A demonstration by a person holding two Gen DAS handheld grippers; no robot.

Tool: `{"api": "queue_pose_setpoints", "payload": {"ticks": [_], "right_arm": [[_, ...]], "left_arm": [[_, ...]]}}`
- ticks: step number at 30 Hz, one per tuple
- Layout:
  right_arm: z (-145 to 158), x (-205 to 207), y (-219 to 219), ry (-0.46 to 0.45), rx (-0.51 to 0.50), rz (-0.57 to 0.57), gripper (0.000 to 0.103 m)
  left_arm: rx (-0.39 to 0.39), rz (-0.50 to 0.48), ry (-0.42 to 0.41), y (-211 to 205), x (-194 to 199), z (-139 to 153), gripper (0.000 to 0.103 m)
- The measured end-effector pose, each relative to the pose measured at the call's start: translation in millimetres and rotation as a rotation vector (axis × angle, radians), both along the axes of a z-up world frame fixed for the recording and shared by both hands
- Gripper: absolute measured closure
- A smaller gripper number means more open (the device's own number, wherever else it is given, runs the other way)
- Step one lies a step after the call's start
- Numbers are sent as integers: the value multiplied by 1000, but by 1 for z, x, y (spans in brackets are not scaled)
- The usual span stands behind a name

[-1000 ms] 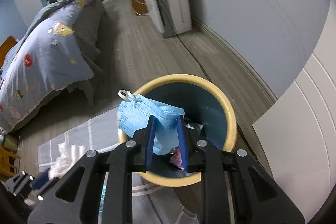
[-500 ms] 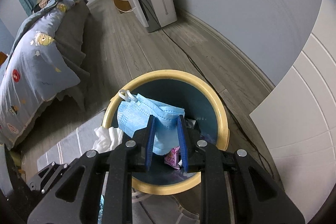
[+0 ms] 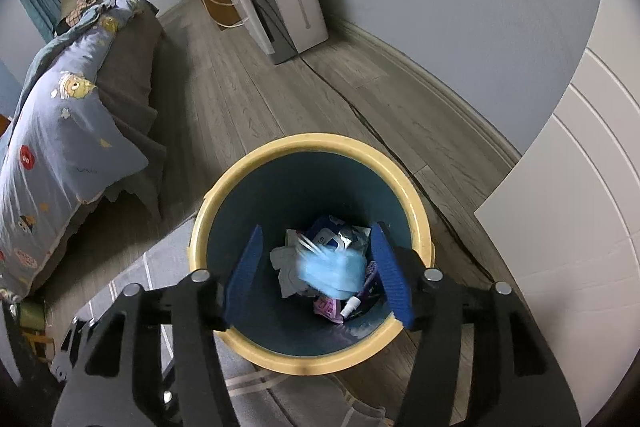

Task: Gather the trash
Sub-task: 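Carry the mask and tissue over the teal bin and open both grippers, then move both open grippers back over the mat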

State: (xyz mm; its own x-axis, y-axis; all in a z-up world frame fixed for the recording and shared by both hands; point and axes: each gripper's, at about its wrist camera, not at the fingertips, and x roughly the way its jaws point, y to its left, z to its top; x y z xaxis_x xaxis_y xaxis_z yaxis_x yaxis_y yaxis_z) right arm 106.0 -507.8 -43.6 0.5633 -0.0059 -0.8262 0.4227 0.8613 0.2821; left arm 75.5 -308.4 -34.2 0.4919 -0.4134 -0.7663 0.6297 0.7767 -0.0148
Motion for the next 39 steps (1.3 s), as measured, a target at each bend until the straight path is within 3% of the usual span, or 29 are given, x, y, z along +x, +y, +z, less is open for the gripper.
{"api": "queue_pose_setpoints", "payload": {"ticks": [2, 7, 18, 23, 29, 34, 39], "right_arm": [[2, 0, 3, -7, -4, 4, 29], [10, 0, 13, -30, -28, 20, 6], [35, -2, 80, -62, -133, 160, 6], [38, -8, 127, -71, -170, 260, 6], [28, -25, 194, -42, -167, 394, 6], [12, -39, 236, 0, -169, 476, 6], [-2, -47, 260, 45, -175, 509, 6]], "left_arm": [[-12, 25, 10, 12, -2, 5, 13], [-32, 102, 24, 51, -7, 23, 9], [-7, 298, -49, 176, -45, 73, 7], [3, 413, -38, 231, -64, 74, 7], [-7, 516, 21, 286, -85, 57, 7], [73, 570, 131, 314, -91, 20, 7], [138, 547, 198, 323, -97, -8, 7]]}}
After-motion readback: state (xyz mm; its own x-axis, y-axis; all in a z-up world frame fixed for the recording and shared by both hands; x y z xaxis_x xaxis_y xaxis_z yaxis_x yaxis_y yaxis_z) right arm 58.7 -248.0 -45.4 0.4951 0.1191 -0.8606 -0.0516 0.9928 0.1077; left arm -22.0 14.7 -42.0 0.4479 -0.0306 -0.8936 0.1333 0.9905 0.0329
